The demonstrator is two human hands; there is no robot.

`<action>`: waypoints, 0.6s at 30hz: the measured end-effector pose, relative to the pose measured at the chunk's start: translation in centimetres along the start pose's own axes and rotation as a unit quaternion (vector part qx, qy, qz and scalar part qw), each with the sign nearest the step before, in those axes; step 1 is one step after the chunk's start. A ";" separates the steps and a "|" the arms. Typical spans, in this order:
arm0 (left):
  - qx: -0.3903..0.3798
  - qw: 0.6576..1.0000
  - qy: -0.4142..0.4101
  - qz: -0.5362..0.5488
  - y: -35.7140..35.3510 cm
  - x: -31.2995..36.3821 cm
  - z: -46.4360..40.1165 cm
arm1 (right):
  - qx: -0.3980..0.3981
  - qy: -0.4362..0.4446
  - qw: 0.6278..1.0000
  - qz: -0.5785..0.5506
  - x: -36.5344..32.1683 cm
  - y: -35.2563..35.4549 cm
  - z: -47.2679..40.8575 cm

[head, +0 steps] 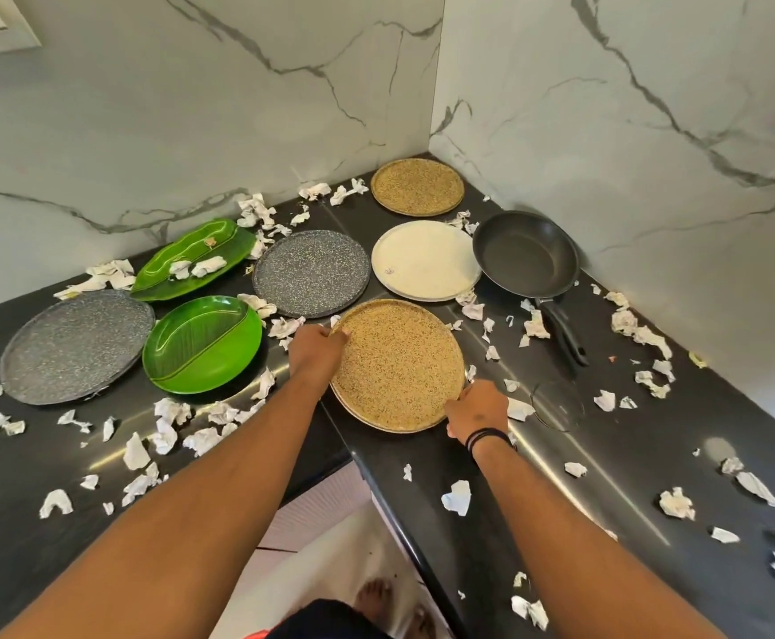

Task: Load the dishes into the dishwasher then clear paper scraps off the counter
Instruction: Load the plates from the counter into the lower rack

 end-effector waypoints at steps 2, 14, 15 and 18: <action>0.003 1.000 -0.022 0.013 0.0 0.5 0.0 | 0.013 0.001 1.000 -0.013 -0.2 0.2 0.6; -0.051 0.990 -0.121 0.057 -2.1 6.5 3.5 | 0.224 -0.002 0.941 -0.252 -2.5 5.1 2.3; -0.062 0.988 -0.124 0.067 -3.0 6.8 4.2 | 0.248 -0.005 0.934 -0.257 -1.9 5.7 2.5; -0.130 0.979 -0.124 0.098 -6.2 7.2 8.0 | 0.317 -0.036 0.911 -0.261 0.7 8.1 4.4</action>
Point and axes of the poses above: each hand's wrist, its own z-axis away from the middle knuckle, its own y-axis out of the back of the hand, x = y × z, the point moved 1 cm from there along -z, towards the middle knuckle, and after that the axes turned 11 degrees about y, right-handed, at the moved point
